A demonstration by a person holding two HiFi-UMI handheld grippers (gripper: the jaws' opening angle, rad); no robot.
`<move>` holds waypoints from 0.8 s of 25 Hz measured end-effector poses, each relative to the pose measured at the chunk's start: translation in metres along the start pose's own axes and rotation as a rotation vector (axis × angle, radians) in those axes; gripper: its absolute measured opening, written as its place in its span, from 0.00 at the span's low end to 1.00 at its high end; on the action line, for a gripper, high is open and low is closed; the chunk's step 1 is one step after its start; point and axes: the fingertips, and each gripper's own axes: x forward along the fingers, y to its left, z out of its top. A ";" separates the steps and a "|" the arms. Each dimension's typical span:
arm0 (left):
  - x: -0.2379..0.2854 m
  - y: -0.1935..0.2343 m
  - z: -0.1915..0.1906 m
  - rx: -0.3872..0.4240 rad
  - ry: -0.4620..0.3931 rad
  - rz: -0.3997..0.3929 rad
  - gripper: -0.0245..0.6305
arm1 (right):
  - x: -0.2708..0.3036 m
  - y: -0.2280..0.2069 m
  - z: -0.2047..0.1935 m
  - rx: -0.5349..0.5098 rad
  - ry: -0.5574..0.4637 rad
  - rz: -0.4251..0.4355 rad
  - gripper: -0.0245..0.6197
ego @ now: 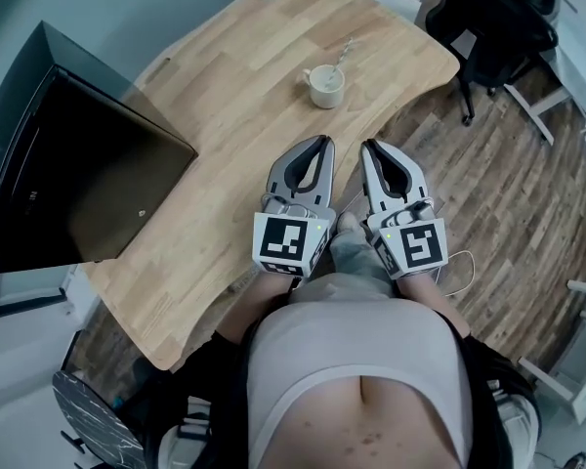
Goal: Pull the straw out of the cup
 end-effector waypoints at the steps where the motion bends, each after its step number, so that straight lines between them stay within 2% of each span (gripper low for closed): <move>1: 0.009 0.003 0.002 -0.002 -0.001 0.008 0.07 | 0.007 -0.007 0.001 0.001 0.002 0.007 0.10; 9: 0.066 0.018 0.009 0.010 0.004 0.048 0.07 | 0.049 -0.055 0.000 0.027 -0.003 0.040 0.10; 20: 0.112 0.042 0.006 0.001 0.016 0.120 0.07 | 0.093 -0.090 -0.013 0.038 0.023 0.099 0.10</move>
